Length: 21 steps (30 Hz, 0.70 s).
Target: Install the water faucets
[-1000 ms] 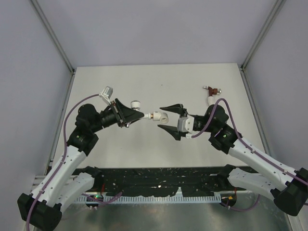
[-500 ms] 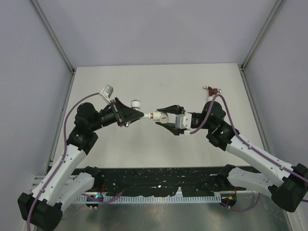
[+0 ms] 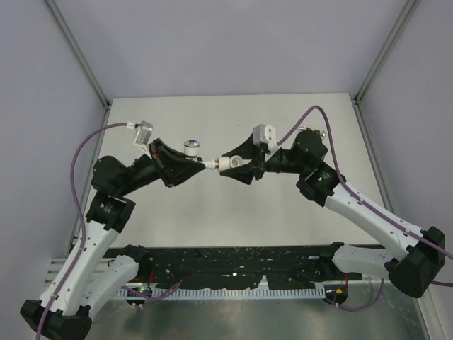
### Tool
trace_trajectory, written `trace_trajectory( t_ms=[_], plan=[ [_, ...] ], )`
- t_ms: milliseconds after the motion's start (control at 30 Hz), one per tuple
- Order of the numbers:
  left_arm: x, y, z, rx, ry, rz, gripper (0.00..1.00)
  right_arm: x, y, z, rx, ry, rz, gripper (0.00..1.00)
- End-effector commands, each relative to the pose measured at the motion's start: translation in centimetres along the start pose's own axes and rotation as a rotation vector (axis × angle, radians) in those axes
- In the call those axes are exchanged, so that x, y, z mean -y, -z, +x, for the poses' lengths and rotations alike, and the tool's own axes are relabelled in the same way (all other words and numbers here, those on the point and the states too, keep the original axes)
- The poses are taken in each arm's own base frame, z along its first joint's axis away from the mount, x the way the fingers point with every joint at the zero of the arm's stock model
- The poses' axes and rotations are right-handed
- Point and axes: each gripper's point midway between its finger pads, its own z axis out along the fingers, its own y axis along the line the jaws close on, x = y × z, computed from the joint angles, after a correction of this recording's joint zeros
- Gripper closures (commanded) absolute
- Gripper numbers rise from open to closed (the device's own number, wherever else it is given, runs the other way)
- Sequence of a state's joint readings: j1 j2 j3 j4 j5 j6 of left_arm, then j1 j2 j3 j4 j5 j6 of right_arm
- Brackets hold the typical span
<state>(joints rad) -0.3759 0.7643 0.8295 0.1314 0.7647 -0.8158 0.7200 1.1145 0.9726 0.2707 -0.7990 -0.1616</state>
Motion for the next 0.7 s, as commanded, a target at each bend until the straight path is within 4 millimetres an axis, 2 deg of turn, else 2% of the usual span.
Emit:
trace_trajectory(
  t_ms=[0, 100, 200, 400, 467, 533, 567, 667],
  plan=[
    [4.8, 0.7, -2.1, 0.089, -0.48, 0.229, 1.0, -1.4, -1.9, -1.2, 0.003, -0.379, -0.068, 0.94],
    [5.9, 1.5, -1.5, 0.123, -0.702, 0.312, 1.0, -0.8, -2.9, -0.5, -0.013, -0.56, -0.062, 0.94],
    [5.8, 1.9, -1.3, 0.146, -0.839, 0.309, 1.0, -0.7, -3.3, -0.5, -0.023, -0.729, -0.07, 0.95],
    [5.1, 2.0, -0.2, 0.065, -0.923, 0.323, 1.0, -1.6, -3.8, -0.7, -0.071, -0.921, -0.147, 0.93],
    [5.0, 2.0, -0.1, 0.075, -0.917, 0.314, 1.0, -1.6, -3.9, -0.4, -0.087, -0.91, -0.147, 0.9],
    [4.6, 2.0, -0.3, 0.099, -0.888, 0.287, 1.0, -1.2, -3.4, -0.6, -0.07, -0.823, -0.112, 0.84],
    [4.2, 2.1, -0.5, 0.122, -0.868, 0.253, 1.0, -0.5, -3.3, 0.0, -0.075, -0.756, -0.068, 0.81],
    [2.9, 2.2, -1.5, 0.185, -0.745, 0.136, 1.0, 0.8, -2.1, -0.7, -0.058, -0.596, 0.044, 0.58]
  ],
)
